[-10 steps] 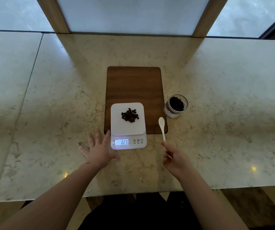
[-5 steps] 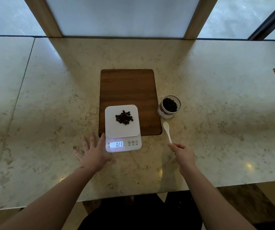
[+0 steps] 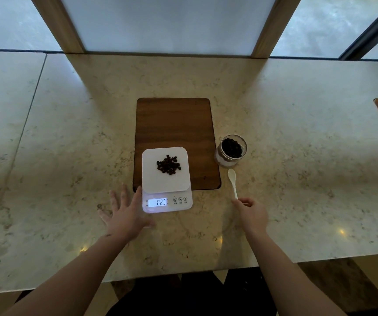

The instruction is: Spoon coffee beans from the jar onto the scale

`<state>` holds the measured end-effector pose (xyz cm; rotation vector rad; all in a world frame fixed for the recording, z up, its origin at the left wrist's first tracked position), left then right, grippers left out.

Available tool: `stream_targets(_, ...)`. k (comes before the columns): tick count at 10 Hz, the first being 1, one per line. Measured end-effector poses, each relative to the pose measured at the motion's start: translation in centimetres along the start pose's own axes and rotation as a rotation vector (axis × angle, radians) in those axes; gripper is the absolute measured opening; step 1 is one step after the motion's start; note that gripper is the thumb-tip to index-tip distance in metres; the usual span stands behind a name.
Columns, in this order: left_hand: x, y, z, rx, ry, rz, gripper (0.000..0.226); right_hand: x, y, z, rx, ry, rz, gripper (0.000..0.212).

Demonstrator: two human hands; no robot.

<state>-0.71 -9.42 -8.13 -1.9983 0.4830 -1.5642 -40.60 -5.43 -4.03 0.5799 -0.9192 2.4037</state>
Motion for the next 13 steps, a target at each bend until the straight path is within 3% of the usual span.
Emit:
stream_targets(5,0.1,0.0,-0.4,-0.032,0.006,-0.008,0.125,-0.8,0.4,1.6,0.29,-0.518,-0.076,0.015)
stream_targets(12,0.3,0.1,0.3,0.021,0.001,-0.039,0.123,-0.9,0.8,2.1,0.236,-0.418,-0.071,0.015)
stream_targets(13,0.0,-0.4,0.2,0.0,0.04,-0.046,0.123,-1.8,-0.3,3.7,0.357,-0.381,-0.044,0.015)
Point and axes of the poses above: each hand's wrist, its own y-axis towards the middle knuckle, its own x-axis out of the back of the hand, z = x × y, the point moved 10 cm from there along y, towards the middle knuckle, and after that the axes turned 2 degrees about y, right-handed, at the moved point
